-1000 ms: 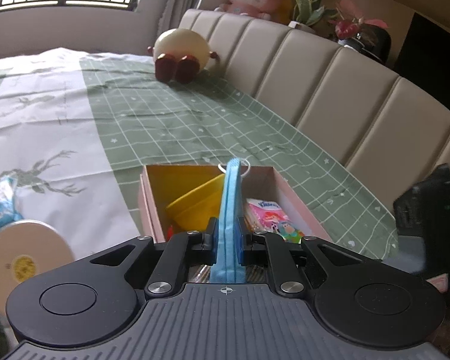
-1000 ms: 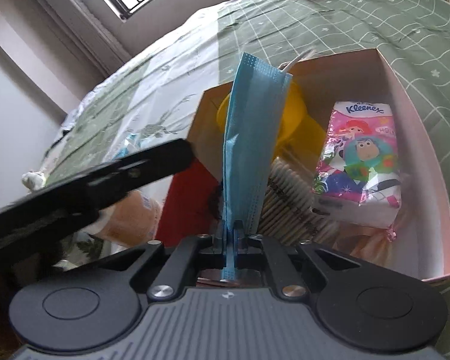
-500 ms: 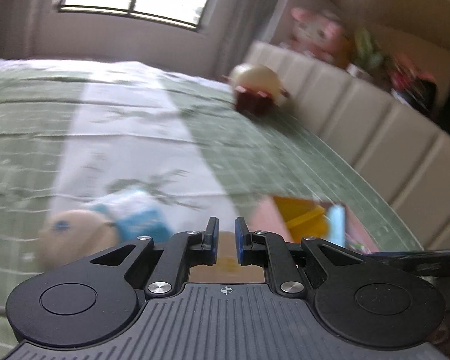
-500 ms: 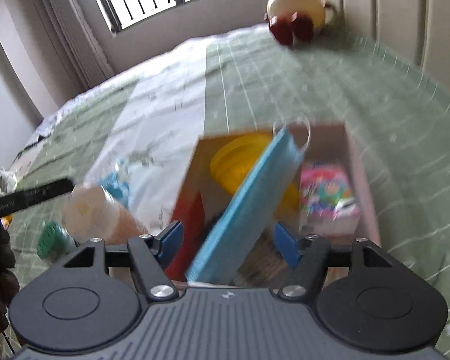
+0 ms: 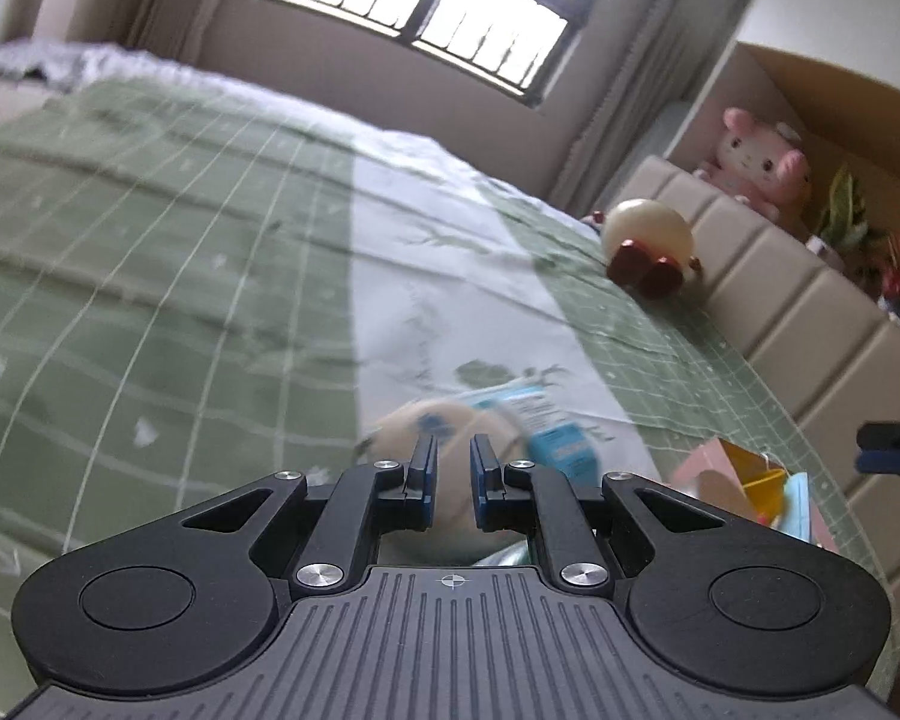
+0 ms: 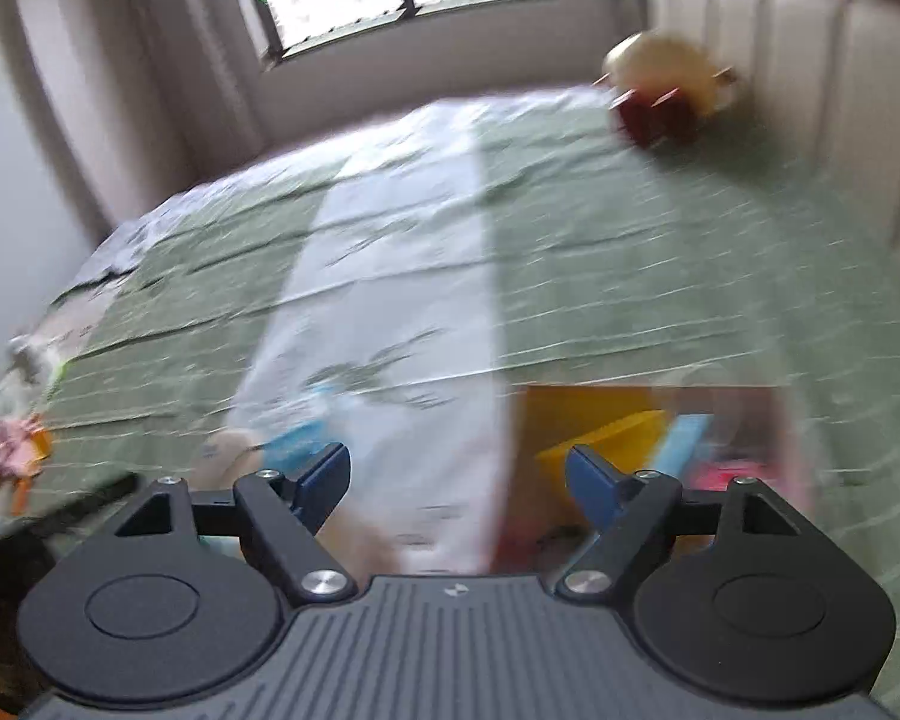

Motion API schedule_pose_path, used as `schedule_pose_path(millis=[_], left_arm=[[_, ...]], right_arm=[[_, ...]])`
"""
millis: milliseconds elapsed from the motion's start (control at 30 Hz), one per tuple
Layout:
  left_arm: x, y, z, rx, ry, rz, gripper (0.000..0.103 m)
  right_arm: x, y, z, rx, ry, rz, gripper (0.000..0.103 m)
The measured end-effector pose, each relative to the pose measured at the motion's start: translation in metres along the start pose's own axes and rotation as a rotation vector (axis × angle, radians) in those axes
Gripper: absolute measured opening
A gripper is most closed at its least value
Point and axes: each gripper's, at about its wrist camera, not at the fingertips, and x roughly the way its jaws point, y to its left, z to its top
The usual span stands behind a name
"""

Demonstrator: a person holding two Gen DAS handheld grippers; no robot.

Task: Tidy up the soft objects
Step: 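Grasp the beige powder puff with the left gripper while the right gripper reaches the cotton pad bag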

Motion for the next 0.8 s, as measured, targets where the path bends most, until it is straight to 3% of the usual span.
schedule_pose_path(millis=[100,267,333,400,467,567,633,800], left_arm=[[0.008,0.027,-0.004,-0.064,0.019,-0.026,0.013],[0.020,0.047,0.010,-0.105,0.049,-0.077,0.013],[0.023,0.045,0.015,-0.067,0.063,-0.078,0.013],[0.026,0.049,0.016,-0.057,0.069,-0.083,0.013],[0.031,0.056,0.012,-0.074,0.075,-0.098,0.013],[0.036,0.067,0.002,-0.073,0.076,-0.142,0.013],[0.042,0.074,-0.003,-0.082,0.104,-0.192,0.013],[0.070,0.090,-0.010,-0.207,0.194,-0.254,0.014]], right_arm=[[0.038,0.031,0.019,-0.001,0.098,0.062,0.080],[0.101,0.088,0.032,-0.066,0.210,0.031,0.080],[0.119,0.109,0.028,-0.102,0.246,0.043,0.073],[0.136,0.129,0.024,-0.112,0.290,0.068,0.050],[0.155,0.141,0.021,-0.090,0.333,0.079,0.046],[0.180,0.150,0.016,-0.087,0.366,-0.016,0.036],[0.192,0.150,0.013,-0.084,0.387,-0.046,0.035],[0.203,0.150,0.007,-0.096,0.416,-0.024,0.034]])
